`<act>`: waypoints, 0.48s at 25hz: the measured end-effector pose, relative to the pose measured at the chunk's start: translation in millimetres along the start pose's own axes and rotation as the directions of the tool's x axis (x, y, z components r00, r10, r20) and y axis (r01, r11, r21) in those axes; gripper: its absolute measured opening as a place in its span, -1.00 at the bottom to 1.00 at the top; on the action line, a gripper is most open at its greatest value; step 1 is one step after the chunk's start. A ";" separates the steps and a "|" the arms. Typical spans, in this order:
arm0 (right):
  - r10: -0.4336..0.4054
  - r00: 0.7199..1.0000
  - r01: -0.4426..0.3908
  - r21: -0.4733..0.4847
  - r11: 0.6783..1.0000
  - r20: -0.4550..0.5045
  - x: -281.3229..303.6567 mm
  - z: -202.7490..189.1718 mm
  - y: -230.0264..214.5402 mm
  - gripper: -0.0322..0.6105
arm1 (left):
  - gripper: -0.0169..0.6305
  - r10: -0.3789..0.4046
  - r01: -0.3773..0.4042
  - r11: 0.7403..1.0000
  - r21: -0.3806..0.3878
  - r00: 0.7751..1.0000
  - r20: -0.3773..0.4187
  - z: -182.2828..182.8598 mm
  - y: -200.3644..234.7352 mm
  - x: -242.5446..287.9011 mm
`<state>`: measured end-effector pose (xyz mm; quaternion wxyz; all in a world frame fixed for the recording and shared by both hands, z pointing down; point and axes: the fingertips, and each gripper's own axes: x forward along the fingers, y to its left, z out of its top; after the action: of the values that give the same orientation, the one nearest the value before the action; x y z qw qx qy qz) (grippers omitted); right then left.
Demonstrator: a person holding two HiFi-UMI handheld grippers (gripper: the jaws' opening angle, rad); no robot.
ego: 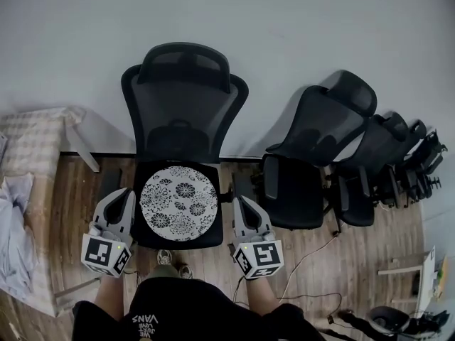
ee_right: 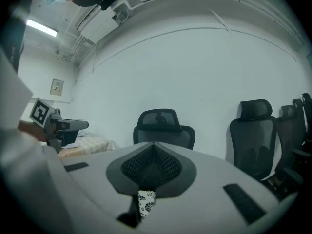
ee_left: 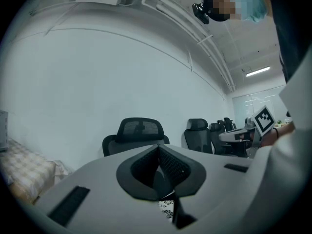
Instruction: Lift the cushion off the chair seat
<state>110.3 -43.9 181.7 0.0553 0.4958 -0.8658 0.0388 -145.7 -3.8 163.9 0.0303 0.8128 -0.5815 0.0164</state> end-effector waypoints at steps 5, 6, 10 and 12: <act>-0.039 0.999 0.039 -0.004 0.999 0.020 24.2 10.4 0.3 -0.85 | -0.91 -0.034 0.034 0.999 0.012 0.999 0.007 6.6 22.2 21.7; -0.046 0.999 0.046 -0.004 0.999 0.020 28.8 11.5 1.0 -0.85 | -0.91 -0.041 0.041 0.999 0.013 0.999 0.008 7.5 26.8 25.7; -0.060 0.998 0.060 -0.007 0.998 0.019 44.4 12.0 4.8 -0.85 | -0.91 -0.063 0.063 0.998 0.016 0.998 0.012 8.2 41.9 37.5; -0.066 0.998 0.066 -0.006 0.998 0.016 48.8 9.5 7.5 -0.85 | -0.91 -0.073 0.073 0.997 0.015 0.997 0.011 5.9 47.0 40.6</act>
<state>78.8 -83.0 178.8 0.0514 0.5242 -0.8495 0.0303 -177.1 -57.6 162.0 0.0216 0.8337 -0.5516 0.0149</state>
